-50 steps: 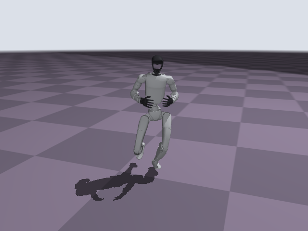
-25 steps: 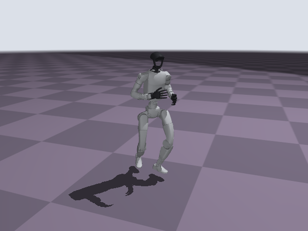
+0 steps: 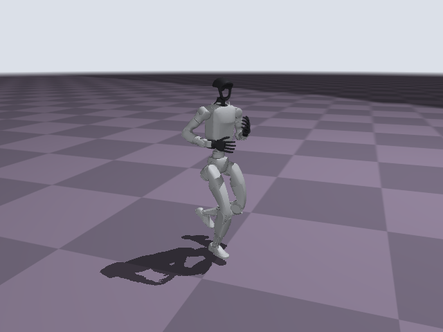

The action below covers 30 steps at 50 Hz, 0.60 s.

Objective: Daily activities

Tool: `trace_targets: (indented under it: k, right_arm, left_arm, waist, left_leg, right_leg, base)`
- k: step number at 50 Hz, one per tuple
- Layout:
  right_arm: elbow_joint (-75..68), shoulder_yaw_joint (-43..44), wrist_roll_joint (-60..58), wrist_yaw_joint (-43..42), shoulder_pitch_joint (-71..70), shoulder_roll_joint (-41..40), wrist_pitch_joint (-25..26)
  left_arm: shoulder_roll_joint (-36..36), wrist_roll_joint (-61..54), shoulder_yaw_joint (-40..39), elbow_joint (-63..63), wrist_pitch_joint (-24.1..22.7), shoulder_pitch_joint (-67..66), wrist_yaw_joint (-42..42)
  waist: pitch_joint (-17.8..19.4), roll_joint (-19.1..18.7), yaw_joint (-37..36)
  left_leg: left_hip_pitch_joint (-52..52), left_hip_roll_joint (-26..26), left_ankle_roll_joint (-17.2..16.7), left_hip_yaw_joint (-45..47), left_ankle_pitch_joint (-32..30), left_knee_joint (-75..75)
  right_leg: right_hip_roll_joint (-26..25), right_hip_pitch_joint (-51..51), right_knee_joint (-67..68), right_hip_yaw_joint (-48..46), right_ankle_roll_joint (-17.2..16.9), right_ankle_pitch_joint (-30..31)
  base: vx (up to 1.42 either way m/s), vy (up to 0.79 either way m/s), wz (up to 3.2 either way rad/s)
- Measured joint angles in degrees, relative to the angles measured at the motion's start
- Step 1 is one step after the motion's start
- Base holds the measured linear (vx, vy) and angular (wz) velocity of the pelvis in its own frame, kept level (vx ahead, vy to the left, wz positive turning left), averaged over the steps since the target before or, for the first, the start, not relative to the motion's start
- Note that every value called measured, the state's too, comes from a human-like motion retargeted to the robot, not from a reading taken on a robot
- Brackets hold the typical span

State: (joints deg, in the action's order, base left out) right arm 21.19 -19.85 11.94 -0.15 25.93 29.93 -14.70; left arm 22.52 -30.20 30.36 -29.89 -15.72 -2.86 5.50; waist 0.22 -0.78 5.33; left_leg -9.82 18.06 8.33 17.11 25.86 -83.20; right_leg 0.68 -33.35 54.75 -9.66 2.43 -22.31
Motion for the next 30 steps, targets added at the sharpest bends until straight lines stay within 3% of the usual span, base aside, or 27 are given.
trace_targets:
  k: [4, 8, 10, 12, 13, 15, 18, 22, 26, 30]
  right_arm:
    - [-0.14, -2.88, -1.84, -3.64, -10.74, -2.05, 1.08]
    - [5.82, -3.63, -1.59, -5.43, -18.79, -5.93, 0.4]
    - [10.01, -3.14, -1.58, -5.55, -19.85, -6.66, -0.19]
    - [13.79, -2.51, -2.22, -4.97, -20.29, -6.17, -0.7]
    - [15.54, -2.11, -2.69, -4.64, -20.49, -5.61, -0.91]
    - [17.99, -1.72, -3.49, -4.1, -21.16, -4.73, -1.45]
    - [20.77, -1.33, -4.58, -3.81, -22.29, -3.06, -1.61]
    - [19.76, -0.5, -7.02, -3.3, -23.23, -3.17, -0.58]
    - [15.31, -0.34, -6.54, -1.67, -23.69, -3.28, -0.12]
    - [13.59, 0.47, -3.63, -1.79, -20.69, -2.25, -0.41]
  left_arm:
    - [-0.78, 1.85, -3.38, 3.9, 2.85, -4.33, -1.57]
    - [1.88, -0.55, -7.25, 1.6, 2.24, -10.52, -0.73]
    - [3.36, -2.41, -8.74, -0.46, 1.44, -13.72, 0.39]
    - [4.09, -4.12, -9.86, -2.0, 1.03, -16.31, 2.1]
    - [4.27, -4.87, -10.1, -2.61, 1.04, -17.11, 2.73]
    - [4.66, -5.89, -10.11, -3.28, 1.17, -17.85, 3.18]
    - [5.23, -6.28, -10.69, -4.46, 1.79, -16.53, 2.59]
    - [3.43, -1.82, -11.72, -3.85, 2.64, -10.45, 0.53]
    - [-0.41, -0.01, -9.38, -0.29, 2.58, -1.32, -0.11]
    - [-1.88, -2.21, -6.1, 0.39, 1.71, 2.36, 1.86]
  waist:
    - [3.53, 0.39, -5.27]
    - [3.06, 1.81, -10.35]
    - [1.77, 2.51, -11.66]
    - [0.15, 3.73, -11.21]
    - [-0.5, 4.44, -10.73]
    - [-1.32, 5.06, -10.27]
    - [-1.49, 6.66, -8.84]
    - [2.14, 9.97, -6.21]
    - [4.83, 7.82, -3.89]
    - [4.5, 5.16, -1.25]
  left_leg:
    - [-10.59, 7.04, 4.41, 1.04, 7.84, -9.39]
    - [-18.51, 3.22, 2.43, 6.28, 9.0, 7.49]
    - [-18.58, -1.31, -1.19, 10.18, 4.38, 23.27]
    - [-15.92, -9.17, -5.54, 13.73, -5.26, 42.73]
    - [-13.64, -13.86, -7.16, 14.83, -10.72, 53.08]
    - [-13.23, -17.35, -8.33, 15.55, -14.6, 58.09]
    - [-11.87, -21.65, -3.94, 13.74, -12.11, 57.33]
    - [-11.82, -26.24, 3.2, 7.98, -0.05, 46.24]
    - [-10.79, -26.31, 1.27, 0.5, 1.42, 44.54]
    - [-8.23, -25.59, -2.54, -4.03, -3.13, 49.38]
  right_leg:
    - [1.83, 4.89, 6.92, -3.46, 2.65, -9.02]
    - [4.94, 12.82, 1.67, -6.43, 0.26, -4.72]
    - [7.56, 16.8, -1.32, -8.83, -3.1, 4.53]
    - [12.03, 18.58, -1.31, -11.16, -5.73, 13.2]
    - [14.5, 18.82, -0.03, -11.99, -6.47, 15.56]
    - [17.84, 18.99, 4.87, -13.55, -5.84, 16.55]
    - [23.46, 17.56, 15.92, -12.8, -3.22, 12.58]
    - [29.47, 12.24, 29.62, -6.9, 0.31, 4.95]
    - [24.3, 5.82, 25.91, -3.81, 1.93, -0.35]
    - [16.34, 3.1, 11.86, -1.32, -0.58, 1.11]
  base:
    - [0.93, -0.11, 1.24]
    - [0.87, 0.02, 1.44]
    - [0.8, 0.06, 1.71]
    - [0.73, 0.07, 1.84]
    - [0.68, 0.03, 1.74]
    - [0.63, -0.01, 1.57]
    - [0.6, -0.04, 1.57]
    - [0.54, -0.09, 1.78]
    - [0.48, -0.17, 1.91]
    - [0.4, -0.24, 2.32]
